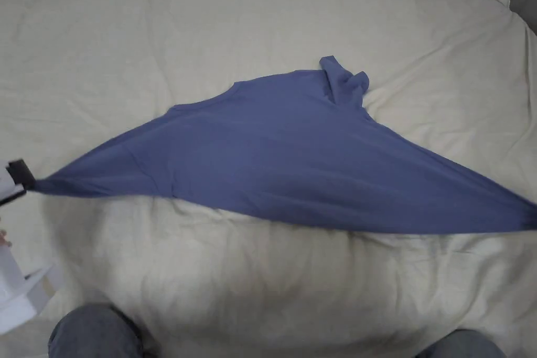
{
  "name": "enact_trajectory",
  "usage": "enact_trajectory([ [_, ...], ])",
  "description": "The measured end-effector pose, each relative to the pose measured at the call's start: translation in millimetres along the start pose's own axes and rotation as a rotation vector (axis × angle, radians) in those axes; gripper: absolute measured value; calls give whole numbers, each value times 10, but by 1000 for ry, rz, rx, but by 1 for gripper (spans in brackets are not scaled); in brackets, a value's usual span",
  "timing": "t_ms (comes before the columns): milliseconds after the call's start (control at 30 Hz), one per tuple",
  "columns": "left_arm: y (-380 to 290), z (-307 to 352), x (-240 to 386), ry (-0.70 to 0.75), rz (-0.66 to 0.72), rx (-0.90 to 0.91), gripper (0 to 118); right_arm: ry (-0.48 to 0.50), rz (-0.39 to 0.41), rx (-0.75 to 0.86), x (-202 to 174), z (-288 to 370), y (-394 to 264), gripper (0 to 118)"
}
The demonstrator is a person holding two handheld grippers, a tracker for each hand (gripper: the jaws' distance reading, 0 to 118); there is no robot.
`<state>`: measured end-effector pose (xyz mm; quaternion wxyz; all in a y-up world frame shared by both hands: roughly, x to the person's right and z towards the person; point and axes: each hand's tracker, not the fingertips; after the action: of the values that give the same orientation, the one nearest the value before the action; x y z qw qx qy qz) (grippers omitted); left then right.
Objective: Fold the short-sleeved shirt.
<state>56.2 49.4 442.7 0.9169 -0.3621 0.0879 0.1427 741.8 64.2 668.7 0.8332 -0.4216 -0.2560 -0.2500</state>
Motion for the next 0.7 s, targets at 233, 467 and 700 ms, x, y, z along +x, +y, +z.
enact_trajectory([
  [233, -293, 53, -354, 67, 50, -44, 0, -10, 18, -33, 342, 18, -360, 7],
  [467, -252, 134, -451, 115, 59, -26, 24, 0, 14, -17, 459, 99, -371, 24],
  [700, -15, 490, -217, 8, -56, 151, 118, 38, 129, 153, 274, 496, -211, 117],
])
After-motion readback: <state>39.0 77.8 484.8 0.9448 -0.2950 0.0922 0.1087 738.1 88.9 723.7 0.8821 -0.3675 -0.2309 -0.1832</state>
